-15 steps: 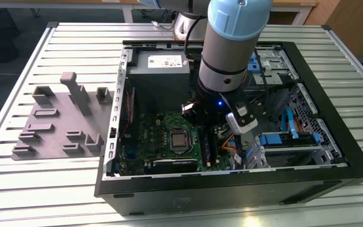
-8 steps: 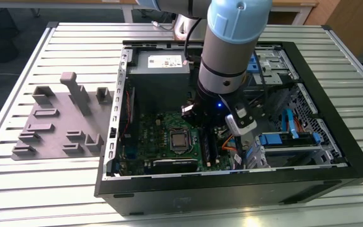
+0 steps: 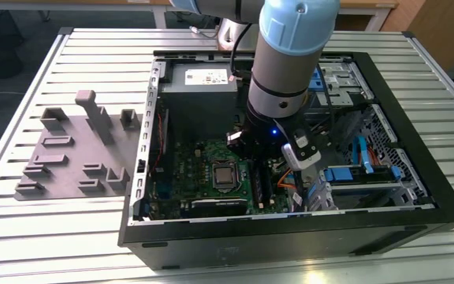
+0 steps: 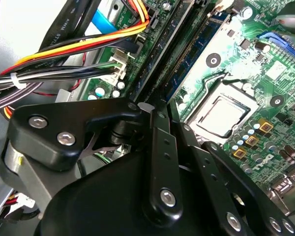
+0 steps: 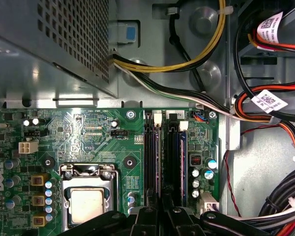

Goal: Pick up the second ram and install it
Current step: 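Press down the second ram until it locks into place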

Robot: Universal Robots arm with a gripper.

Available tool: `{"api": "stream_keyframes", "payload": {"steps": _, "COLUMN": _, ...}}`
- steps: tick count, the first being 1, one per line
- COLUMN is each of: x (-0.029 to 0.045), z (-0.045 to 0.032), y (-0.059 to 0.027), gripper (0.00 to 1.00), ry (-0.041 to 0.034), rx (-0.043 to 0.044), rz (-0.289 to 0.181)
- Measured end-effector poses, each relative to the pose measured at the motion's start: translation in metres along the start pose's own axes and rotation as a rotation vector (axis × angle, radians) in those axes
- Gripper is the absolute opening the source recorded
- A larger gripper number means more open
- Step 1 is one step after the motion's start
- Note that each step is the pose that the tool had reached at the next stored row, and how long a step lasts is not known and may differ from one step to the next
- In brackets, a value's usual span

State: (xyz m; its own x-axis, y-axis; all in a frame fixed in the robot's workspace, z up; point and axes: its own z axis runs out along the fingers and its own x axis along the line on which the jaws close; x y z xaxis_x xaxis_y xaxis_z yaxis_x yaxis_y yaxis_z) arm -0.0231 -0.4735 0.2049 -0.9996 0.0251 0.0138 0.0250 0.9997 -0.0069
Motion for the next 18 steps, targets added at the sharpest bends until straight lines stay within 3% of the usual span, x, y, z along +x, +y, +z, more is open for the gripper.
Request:
{"api": "stream_keyframes", "payload": {"steps": 2, "x": 0.0, "z": 0.0, "y": 0.0, "gripper": 0.15, "ry": 0.0, "rx": 0.0, "rz": 0.0}}
{"api": "stream_keyframes", "payload": {"steps": 3, "x": 0.0, "z": 0.0001, "y": 0.0, "gripper": 0.21, "ry": 0.0, "rx": 0.0, "rz": 0.0}}
{"api": "stream_keyframes", "payload": {"steps": 7, "x": 0.0, "z": -0.0011, "y": 0.0, "gripper": 0.21, "ry": 0.0, "rx": -0.0001, "rz": 0.0}}
{"api": "stream_keyframes", "payload": {"steps": 15, "x": 0.0004, "z": -0.0302, "y": -0.0002, "gripper": 0.21, "ry": 0.0, "rx": -0.0001, "rz": 0.0}}
{"api": "stream_keyframes", "payload": {"steps": 18, "x": 0.0004, "z": -0.0319, "y": -0.0002, "gripper": 0.2, "ry": -0.0001, "rx": -0.0008, "rz": 0.0}}
